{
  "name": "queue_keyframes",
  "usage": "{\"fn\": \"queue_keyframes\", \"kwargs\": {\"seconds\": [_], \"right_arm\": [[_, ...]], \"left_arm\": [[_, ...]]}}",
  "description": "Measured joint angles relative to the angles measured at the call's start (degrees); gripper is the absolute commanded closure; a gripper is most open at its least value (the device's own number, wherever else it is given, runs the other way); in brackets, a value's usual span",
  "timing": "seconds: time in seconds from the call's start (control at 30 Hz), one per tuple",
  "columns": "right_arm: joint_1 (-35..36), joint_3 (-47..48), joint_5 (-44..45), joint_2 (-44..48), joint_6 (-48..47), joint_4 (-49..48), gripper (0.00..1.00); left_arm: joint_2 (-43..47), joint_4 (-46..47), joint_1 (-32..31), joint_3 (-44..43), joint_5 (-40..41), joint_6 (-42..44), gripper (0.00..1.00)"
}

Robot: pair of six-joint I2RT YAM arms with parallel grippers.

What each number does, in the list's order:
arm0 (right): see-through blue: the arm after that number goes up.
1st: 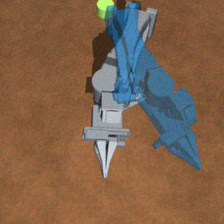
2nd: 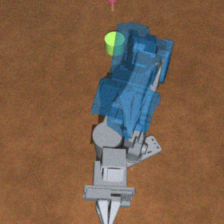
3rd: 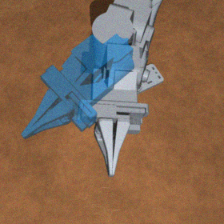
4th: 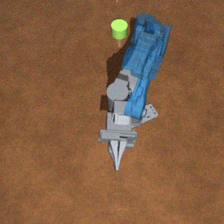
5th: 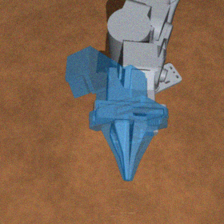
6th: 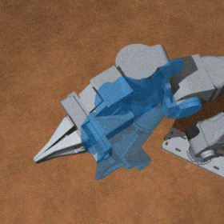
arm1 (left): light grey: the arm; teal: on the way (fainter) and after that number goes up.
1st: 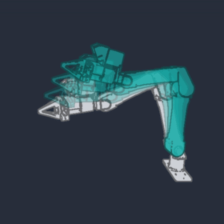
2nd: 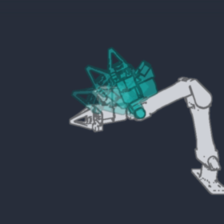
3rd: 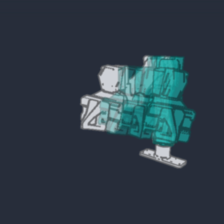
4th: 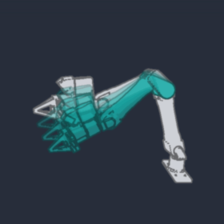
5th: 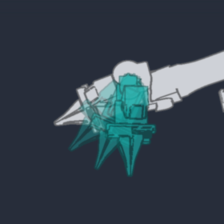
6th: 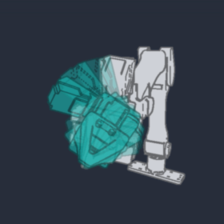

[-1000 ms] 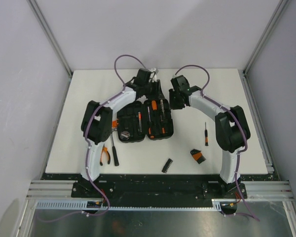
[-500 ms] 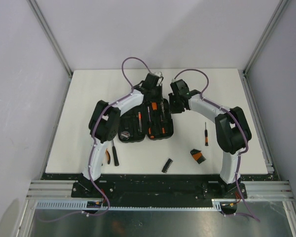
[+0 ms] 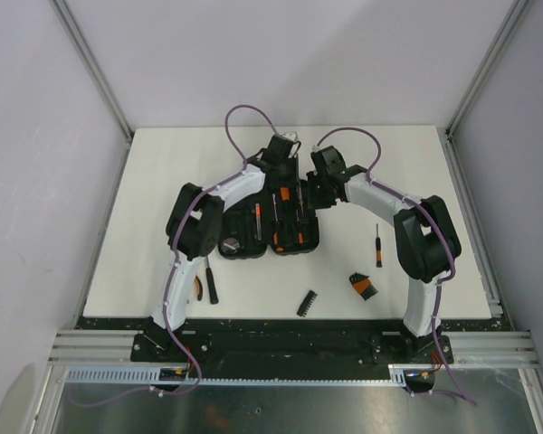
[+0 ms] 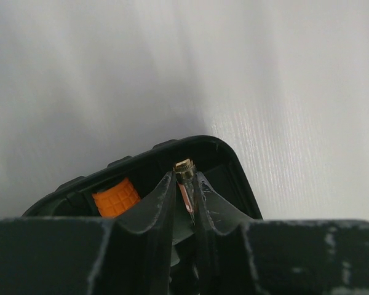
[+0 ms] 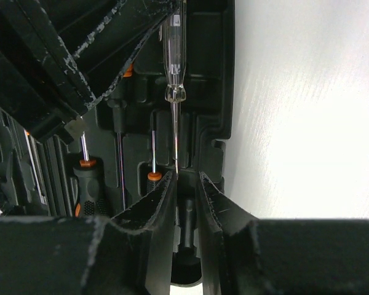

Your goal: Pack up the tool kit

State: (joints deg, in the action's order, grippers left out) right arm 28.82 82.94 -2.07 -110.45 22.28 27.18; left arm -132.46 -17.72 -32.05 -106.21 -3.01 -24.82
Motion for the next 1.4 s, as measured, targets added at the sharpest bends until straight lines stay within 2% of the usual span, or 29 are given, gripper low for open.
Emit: {"fn": "queue_keyframes", "kwargs": {"seconds": [0.17, 0.33, 0.4, 0.7, 0.97, 1.23, 1.4], "right_arm": [[0.2, 0.0, -0.4, 0.0, 0.0, -0.5, 0.82], [0.5, 0.0, -0.9, -1.7, 0.5, -3.4, 0.91], [0.6, 0.0, -0.9, -3.0, 1.0, -4.4, 0.93], [-0.5, 0.0, -1.0, -5.2, 4.1, -7.6, 0.96], [-3.8, 0.1, -2.6, -5.6, 6.7, -12.1, 0.96], [-5.3, 8.7, -7.5, -12.8, 9.0, -13.5, 0.98], [-6.0, 11.8, -8.0, -14.7, 9.7, -11.1, 0.99]], "left_arm": [[-0.4, 0.3, -0.1, -0.4, 0.2, 0.0, 0.82], [-1.0, 0.4, -0.3, -1.2, 0.5, 0.0, 0.97], [-1.1, 0.4, -0.5, -1.5, 1.0, 0.1, 0.99], [-1.5, 0.6, -1.0, -2.0, 2.5, 0.8, 1.00], [-2.1, 0.3, -1.1, -3.0, 2.6, 0.9, 0.96], [-3.6, -1.1, -0.8, -5.7, -0.1, 0.8, 0.99], [-3.8, -1.1, -0.4, -5.8, -0.9, 0.5, 0.99]]}}
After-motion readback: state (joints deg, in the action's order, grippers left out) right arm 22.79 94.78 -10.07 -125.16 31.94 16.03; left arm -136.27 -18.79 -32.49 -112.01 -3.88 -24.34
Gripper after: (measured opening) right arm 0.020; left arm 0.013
